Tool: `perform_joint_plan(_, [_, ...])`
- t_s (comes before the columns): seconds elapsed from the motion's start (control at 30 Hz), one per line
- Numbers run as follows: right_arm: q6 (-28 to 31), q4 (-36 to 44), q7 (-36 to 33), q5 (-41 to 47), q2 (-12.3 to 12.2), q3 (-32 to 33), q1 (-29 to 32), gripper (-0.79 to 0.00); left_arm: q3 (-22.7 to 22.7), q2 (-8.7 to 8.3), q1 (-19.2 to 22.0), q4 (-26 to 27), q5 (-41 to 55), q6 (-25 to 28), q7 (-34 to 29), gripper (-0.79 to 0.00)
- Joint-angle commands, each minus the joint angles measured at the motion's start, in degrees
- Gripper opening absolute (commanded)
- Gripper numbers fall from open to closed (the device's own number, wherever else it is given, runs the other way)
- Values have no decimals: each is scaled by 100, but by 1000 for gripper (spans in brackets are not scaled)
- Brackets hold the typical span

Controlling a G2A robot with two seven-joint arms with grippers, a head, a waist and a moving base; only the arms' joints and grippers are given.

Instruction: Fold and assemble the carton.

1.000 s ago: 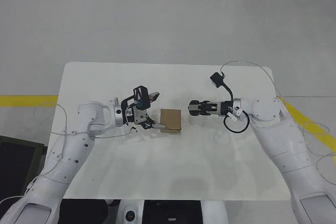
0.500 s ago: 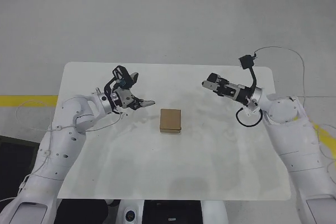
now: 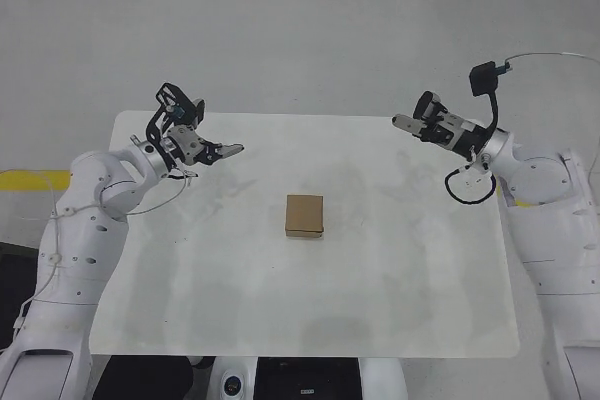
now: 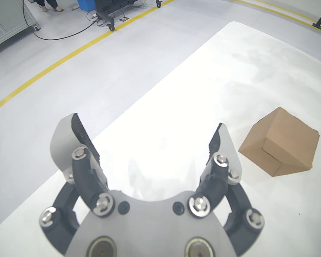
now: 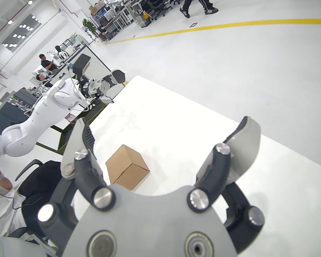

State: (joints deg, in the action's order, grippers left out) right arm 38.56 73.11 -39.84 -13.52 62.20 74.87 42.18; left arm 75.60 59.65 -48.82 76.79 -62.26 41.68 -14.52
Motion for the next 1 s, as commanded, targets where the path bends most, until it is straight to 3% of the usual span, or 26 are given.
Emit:
perform_joint_plan(0.0, [-42, 63, 86, -145, -9, 17, -27, 0, 50, -16, 12, -3, -69, -31, 4, 0])
perform_joint_plan(0.17, [-75, 173, 393, -369, -38, 140, -21, 0, 141, -37, 5, -25, -44, -69, 77, 0])
perform_joint_plan(0.97, [-75, 173, 393, -369, -38, 140, -21, 0, 141, -37, 5, -25, -44, -69, 77, 0])
